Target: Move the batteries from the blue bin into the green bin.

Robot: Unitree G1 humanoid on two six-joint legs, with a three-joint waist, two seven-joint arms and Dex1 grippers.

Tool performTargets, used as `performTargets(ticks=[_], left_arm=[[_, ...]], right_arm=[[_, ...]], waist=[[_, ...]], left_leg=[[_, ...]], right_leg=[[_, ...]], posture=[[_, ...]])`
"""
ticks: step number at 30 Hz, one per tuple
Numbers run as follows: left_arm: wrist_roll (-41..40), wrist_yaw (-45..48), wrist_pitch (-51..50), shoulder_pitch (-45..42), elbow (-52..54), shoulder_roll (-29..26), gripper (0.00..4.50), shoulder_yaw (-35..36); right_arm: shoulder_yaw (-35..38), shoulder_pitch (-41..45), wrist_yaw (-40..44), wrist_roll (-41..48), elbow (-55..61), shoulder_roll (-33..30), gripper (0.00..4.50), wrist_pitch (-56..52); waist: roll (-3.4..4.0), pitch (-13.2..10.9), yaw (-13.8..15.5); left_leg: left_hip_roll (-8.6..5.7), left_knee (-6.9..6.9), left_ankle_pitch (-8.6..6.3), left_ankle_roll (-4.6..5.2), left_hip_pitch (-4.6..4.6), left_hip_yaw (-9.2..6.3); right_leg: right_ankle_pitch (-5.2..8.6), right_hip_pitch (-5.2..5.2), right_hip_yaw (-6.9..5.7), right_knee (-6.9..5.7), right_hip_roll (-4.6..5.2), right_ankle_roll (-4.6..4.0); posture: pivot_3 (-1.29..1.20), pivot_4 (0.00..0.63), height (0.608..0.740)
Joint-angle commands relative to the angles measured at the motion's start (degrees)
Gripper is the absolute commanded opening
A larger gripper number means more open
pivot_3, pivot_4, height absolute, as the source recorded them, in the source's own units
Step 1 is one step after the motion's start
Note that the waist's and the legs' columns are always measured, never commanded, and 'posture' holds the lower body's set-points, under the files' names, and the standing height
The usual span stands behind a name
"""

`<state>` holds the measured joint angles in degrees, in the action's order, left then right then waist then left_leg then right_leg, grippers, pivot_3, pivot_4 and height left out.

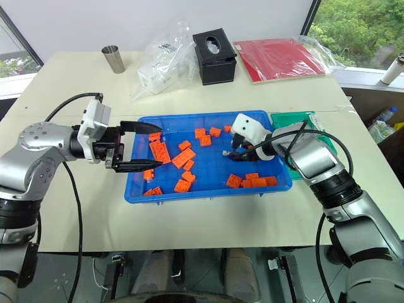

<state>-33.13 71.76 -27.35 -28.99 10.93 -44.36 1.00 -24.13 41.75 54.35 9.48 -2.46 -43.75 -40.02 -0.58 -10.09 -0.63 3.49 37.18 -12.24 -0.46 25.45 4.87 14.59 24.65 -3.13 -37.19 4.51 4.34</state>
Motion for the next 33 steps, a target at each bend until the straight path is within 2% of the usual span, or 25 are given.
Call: performTargets(ticks=[1,3,6,9,13,16,21,24,26,27,29,30,33], left_arm=[[-0.94,-0.6,-0.18,0.15,2.18,-0.96,4.5,1.98],[-0.95,-0.73,-0.16,0.27,2.23,-1.05,4.5,1.97],[-0.92,-0.8,-0.07,0.27,2.25,-1.01,4.5,1.76],[-0.75,-0.61,0.29,0.28,2.13,-0.89,4.5,1.54],[-0.33,-0.08,1.12,0.16,1.3,-0.76,4.5,1.34],[0.07,0.28,2.1,-0.06,0.09,-0.71,4.5,1.42],[0.25,1.16,3.1,-0.37,-1.89,-1.09,4.5,1.67],[0.53,1.61,3.54,-1.02,-3.23,-1.11,4.5,1.44],[0.72,1.89,3.61,-1.88,-4.33,-1.06,4.5,1.21],[0.86,1.95,3.62,-2.29,-4.83,-0.97,4.5,1.06],[0.98,1.98,3.54,-2.86,-5.51,-0.86,4.5,0.94],[1.12,1.95,3.57,-3.12,-5.89,-0.86,4.5,0.95],[1.91,1.68,3.92,-3.68,-7.5,-1.41,4.5,1.59]], right_arm=[[-0.53,-1.15,0.49,-2.9,-0.75,0.58,2.34,1.98],[-0.98,-2.18,0.05,-4.22,-1.75,1.34,2.34,2.65],[0.38,-2.94,-0.41,-4.46,-1.5,2.29,1.66,2.1],[4.32,-3.22,-0.07,-1.86,2.2,2.42,0.23,-2.06],[12.45,-2.19,-0.75,2.41,9.66,0.18,0.23,-10.69],[22.13,-0.52,-1.69,6.02,12.98,-4.19,0.23,-18.69],[29.52,-4.05,-3.18,5.47,11.7,-13.15,0.23,-20.25],[32.6,-9.17,-4.68,5.13,11.08,-15.69,0.23,-20.41],[33.83,-12.64,-6.66,4.36,10.76,-15.64,1.1,-19.31],[34.1,-13.77,-8.16,3.61,9.82,-15.09,1.33,-18.08],[34.14,-15.15,-9.76,2.6,8.11,-14.73,2.16,-14.87],[34.66,-15.86,-9.73,2.57,6.79,-14.85,2.72,-12.75],[37.8,-18.87,-4.94,4.28,4.08,-16.2,2.72,-3.16]], waist=[[0.0,0.0,0.01],[-0.04,0.02,0.01],[-0.06,0.04,0.01],[-0.06,0.04,0.12],[-0.04,0.03,0.18],[0.0,0.01,0.36],[-0.03,0.03,1.14],[-0.04,0.03,1.24],[-0.03,0.03,1.24],[-0.04,0.03,1.25],[0.0,0.02,1.16],[0.0,0.02,1.1],[0.0,0.02,1.2]], left_leg=[[0.0,0.0,0.0,0.0,0.0,0.0],[0.0,0.01,0.0,0.0,-0.02,0.01],[0.0,0.02,0.0,0.0,-0.09,0.0],[0.01,0.03,0.0,-0.01,-0.08,-0.01],[0.0,0.04,0.01,-0.01,-0.05,-0.01],[0.0,0.03,0.01,-0.01,-0.05,-0.01],[0.0,0.01,0.0,-0.01,-0.06,0.01],[0.0,0.01,0.0,-0.01,-0.06,0.02],[0.0,0.02,0.0,-0.01,-0.07,0.02],[0.0,0.03,0.0,-0.01,-0.06,0.03],[-0.01,0.04,0.0,-0.01,-0.06,0.04],[-0.01,0.04,0.0,-0.01,-0.07,0.06],[0.0,0.03,0.0,-0.01,-0.07,0.05]], right_leg=[[0.0,0.0,0.0,0.0,0.0,0.0],[0.0,-0.01,0.01,0.0,0.0,0.0],[0.0,-0.09,0.0,0.0,0.0,0.0],[0.0,-0.1,0.0,0.0,0.0,0.0],[0.0,-0.08,0.0,-0.01,0.0,0.0],[0.0,-0.07,-0.01,-0.01,0.01,0.0],[0.01,-0.06,-0.01,0.04,0.04,-0.02],[0.02,-0.07,0.0,0.06,0.04,-0.03],[0.01,-0.07,0.0,0.05,0.04,-0.03],[0.01,-0.07,0.0,0.05,0.04,-0.02],[0.01,-0.07,0.01,0.04,0.04,-0.02],[0.01,-0.06,0.02,0.04,0.04,-0.01],[0.01,-0.06,0.01,0.04,0.01,-0.01]], posture=[[0.0,0.15,0.736],[0.0,0.15,0.736],[0.0,0.15,0.736],[0.0,0.15,0.736],[0.0,0.15,0.736],[0.0,0.15,0.736],[0.0,0.15,0.736],[0.0,0.15,0.736],[0.0,0.15,0.736],[0.0,0.15,0.736],[0.0,0.15,0.736],[0.0,0.15,0.736],[0.0,0.15,0.736]])
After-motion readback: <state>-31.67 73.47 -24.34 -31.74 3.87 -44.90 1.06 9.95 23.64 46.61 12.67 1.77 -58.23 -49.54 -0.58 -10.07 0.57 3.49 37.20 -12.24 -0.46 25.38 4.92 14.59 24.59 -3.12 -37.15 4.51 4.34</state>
